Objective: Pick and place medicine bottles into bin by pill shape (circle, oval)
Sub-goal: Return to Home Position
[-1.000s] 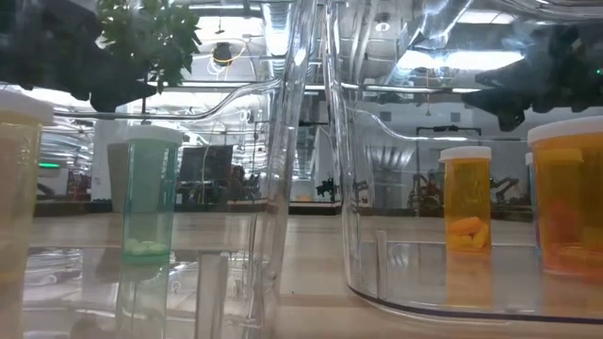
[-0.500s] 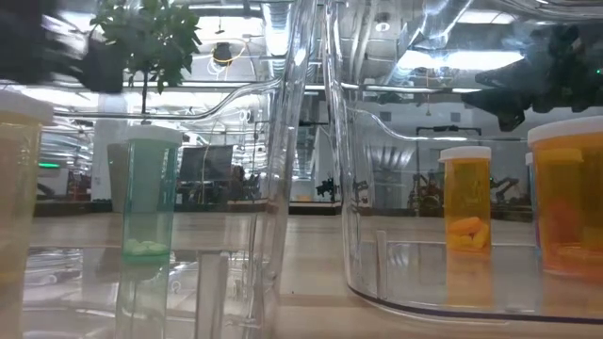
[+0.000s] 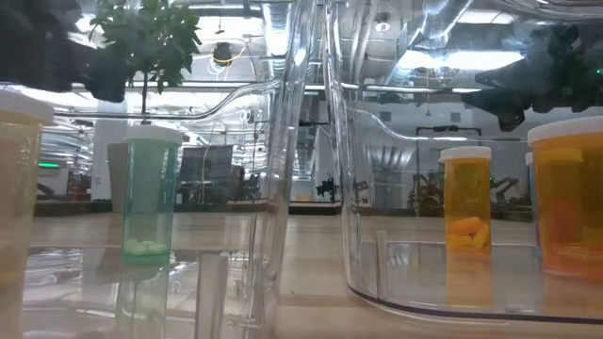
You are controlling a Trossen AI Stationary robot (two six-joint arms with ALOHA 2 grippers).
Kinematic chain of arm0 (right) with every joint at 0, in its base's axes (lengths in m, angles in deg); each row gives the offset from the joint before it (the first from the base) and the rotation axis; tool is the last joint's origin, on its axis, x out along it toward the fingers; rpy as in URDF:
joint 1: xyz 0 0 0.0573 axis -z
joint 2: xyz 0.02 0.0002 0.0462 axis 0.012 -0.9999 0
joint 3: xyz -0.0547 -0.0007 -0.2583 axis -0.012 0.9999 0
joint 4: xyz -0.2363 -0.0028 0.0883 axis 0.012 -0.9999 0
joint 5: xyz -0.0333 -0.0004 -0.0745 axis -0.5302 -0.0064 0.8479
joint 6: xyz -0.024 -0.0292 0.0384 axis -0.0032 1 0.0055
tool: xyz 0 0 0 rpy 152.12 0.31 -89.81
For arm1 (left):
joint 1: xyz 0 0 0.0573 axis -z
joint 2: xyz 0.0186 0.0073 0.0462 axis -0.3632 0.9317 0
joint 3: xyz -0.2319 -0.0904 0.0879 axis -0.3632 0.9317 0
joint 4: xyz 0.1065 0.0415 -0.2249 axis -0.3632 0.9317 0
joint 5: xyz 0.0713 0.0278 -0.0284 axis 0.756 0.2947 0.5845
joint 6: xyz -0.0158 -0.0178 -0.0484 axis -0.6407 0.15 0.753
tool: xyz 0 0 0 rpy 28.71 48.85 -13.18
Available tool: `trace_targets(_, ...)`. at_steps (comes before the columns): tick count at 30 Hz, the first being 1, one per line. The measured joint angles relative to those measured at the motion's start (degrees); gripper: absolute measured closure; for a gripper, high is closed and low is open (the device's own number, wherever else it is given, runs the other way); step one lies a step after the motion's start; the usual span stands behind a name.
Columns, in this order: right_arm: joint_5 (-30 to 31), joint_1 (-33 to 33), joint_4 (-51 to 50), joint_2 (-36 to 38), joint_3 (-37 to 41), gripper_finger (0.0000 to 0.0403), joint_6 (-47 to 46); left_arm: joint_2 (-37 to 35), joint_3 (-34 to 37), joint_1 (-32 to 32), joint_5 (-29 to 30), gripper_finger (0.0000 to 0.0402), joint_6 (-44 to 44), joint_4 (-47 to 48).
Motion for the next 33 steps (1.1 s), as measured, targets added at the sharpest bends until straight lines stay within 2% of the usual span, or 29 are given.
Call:
trace_targets(2, -0.01, 0.0, 0.0, 0.0, 0.0, 0.0178, -0.01, -0.04, 0.82, -0.01, 0.61, 0.0148, 1.44, -2.76)
trace_targets(6, 0.0, 0.0, -0.04, 0.02, 0.0, 0.0178, -0.02, 0.17, 3.33, 0.02, -3.44, 0.0148, 2.85, -9.55)
trace_targets(9, -0.02, 0.0, -0.04, 0.01, 0.0, 0.0178, -0.02, -0.01, 3.29, -0.1, -1.62, 0.0148, 2.46, -9.54)
trace_targets(18, -0.02, -0.02, -0.04, 0.02, 0.02, 0.0178, -0.02, 0.02, 3.36, -0.18, -1.6, 0.0148, -2.5, -9.95)
trace_targets(26, -0.02, 0.0, -0.04, 0.01, 0.02, 0.0178, -0.03, 0.02, 3.4, -0.18, -1.6, 0.0148, 1.93, -10.04)
trace_targets(33, -0.04, 0.0, -0.04, 0.02, 0.02, 0.0178, -0.04, 0.02, 3.42, -0.18, -1.6, 0.0148, 2.26, -10.15)
